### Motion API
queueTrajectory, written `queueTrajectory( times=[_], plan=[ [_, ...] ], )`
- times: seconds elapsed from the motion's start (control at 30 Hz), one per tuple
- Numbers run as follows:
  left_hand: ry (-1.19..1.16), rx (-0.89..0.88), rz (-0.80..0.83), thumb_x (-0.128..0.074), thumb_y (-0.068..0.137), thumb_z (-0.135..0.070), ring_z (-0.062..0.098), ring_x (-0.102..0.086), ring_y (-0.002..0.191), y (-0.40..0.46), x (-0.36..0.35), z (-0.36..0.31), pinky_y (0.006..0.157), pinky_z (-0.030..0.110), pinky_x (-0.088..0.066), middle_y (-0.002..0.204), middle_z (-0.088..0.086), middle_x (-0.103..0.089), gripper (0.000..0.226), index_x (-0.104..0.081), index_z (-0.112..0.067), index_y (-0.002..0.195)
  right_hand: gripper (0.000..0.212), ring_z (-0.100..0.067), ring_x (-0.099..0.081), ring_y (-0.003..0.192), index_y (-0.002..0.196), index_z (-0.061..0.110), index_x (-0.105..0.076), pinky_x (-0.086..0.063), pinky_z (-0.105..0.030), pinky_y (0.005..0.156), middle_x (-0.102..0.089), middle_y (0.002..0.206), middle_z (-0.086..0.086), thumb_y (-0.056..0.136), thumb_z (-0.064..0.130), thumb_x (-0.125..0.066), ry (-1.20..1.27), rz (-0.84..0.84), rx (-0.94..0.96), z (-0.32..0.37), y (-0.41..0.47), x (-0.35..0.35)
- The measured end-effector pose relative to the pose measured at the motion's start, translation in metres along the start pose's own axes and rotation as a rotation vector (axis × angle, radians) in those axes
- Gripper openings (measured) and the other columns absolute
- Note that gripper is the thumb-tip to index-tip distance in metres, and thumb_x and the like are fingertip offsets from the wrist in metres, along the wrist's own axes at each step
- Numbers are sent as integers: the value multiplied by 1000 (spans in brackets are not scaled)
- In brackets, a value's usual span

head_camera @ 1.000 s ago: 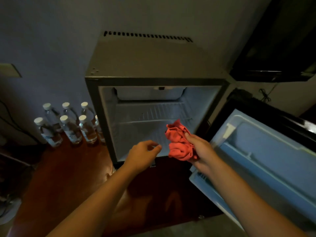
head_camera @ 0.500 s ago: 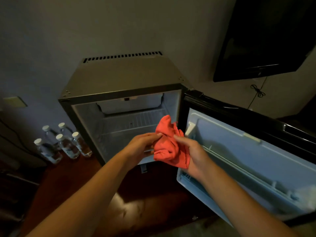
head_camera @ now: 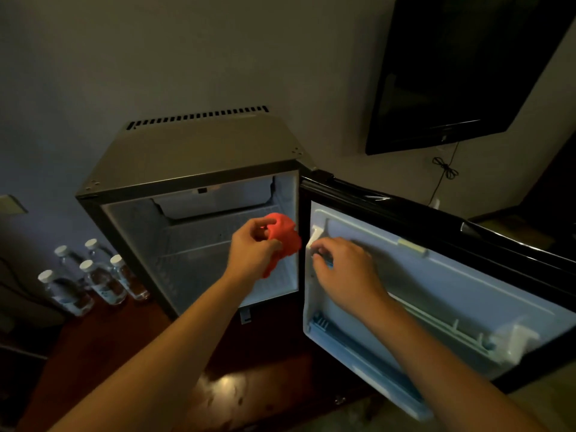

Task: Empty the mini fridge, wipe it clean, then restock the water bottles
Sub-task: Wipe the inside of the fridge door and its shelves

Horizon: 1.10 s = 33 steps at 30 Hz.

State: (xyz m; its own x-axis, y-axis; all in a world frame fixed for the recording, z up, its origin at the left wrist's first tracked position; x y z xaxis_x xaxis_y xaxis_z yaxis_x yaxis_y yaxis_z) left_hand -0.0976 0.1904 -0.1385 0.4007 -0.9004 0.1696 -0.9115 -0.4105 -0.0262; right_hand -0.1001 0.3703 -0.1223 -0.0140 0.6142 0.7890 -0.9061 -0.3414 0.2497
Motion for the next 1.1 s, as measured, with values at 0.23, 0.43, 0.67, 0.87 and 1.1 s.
queueTrajectory(
  times=[0.23, 0.43, 0.67, 0.87, 1.1],
  plan=[
    [-427, 99, 56, -60, 90, 0, 21, -61, 92, -7, -35, 37, 84, 42, -51, 100, 6, -60, 25, -60, -15, 110, 22, -16, -62, 93, 116, 27, -60, -50, -30, 79, -65, 104, 2, 94, 26, -56, -85, 25, -45, -15, -1, -13],
    [-479, 133, 179, -65, 91, -1, 13, -65, 104, 5, -38, 52, 88, 37, -56, 120, 0, -62, 40, -56, -24, 122, 12, -16, -65, 89, 102, 32, -58, -54, -36, 79, -66, 94, 12, 90, 37, -61, -53, -12, -141, -20, 6, -9],
    [-185, -267, 271, -67, 94, -13, 3, -60, 110, 3, -47, 57, 95, 22, -48, 123, -2, -61, 32, -62, -19, 125, 15, -11, -64, 92, 105, 35, -56, -53, -36, 82, -66, 97, 13, 90, 38, -61, -62, 2, -161, -28, 8, -10],
    [-113, -405, 264, -59, 93, -21, 5, -49, 129, 0, -51, 58, 109, 25, -39, 134, -9, -58, 41, -61, -19, 134, 5, -14, -64, 89, 96, 32, -55, -54, -42, 79, -67, 96, 11, 95, 36, -56, -109, 40, -155, -29, 10, -15],
    [-69, -370, 322, -64, 94, -13, 1, -50, 126, 1, -51, 77, 103, 14, -39, 132, -13, -56, 39, -60, -22, 132, 4, -18, -63, 88, 96, 31, -50, -52, -42, 77, -65, 96, 9, 96, 34, -53, -140, 72, -143, -33, 12, -16]
  ],
)
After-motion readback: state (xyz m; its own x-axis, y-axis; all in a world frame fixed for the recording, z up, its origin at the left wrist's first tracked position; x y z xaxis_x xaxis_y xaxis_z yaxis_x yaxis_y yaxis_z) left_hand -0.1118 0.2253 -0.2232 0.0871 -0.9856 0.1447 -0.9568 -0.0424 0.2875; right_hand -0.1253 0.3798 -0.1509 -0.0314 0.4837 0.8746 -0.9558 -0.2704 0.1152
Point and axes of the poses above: each hand's wrist, its own y-axis towards the middle knuckle, its own x-axis out of the back of the hand, z = x × y, the point moved 4 cm from there along y, towards the middle knuckle
